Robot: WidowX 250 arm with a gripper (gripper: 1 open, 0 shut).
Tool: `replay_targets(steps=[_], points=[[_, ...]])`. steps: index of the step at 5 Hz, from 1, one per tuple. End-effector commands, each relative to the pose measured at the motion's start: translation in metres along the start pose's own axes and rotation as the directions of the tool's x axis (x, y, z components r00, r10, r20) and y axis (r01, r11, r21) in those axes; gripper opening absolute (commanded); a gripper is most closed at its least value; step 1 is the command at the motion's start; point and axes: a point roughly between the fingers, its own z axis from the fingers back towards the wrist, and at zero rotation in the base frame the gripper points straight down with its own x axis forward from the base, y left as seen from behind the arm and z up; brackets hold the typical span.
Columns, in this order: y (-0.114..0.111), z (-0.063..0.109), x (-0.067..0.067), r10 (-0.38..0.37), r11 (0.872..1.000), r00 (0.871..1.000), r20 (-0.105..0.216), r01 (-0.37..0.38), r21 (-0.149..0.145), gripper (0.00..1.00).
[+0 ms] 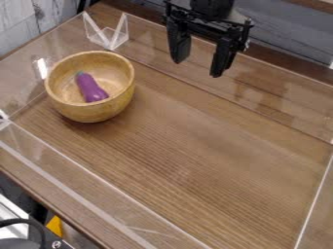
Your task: Remove the purple eggplant from inside the brown bowl and put it on the table
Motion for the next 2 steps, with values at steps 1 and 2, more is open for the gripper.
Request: replay_targets(steps=[1,2], points=[[0.001,-0.005,-0.002,0.005,1.0,1.0,-0.016,-0.005,-0.003,1.0],[0.025,0.004,-0.008,0.043,0.999,0.999,0.002,-0.043,-0.007,1.0]])
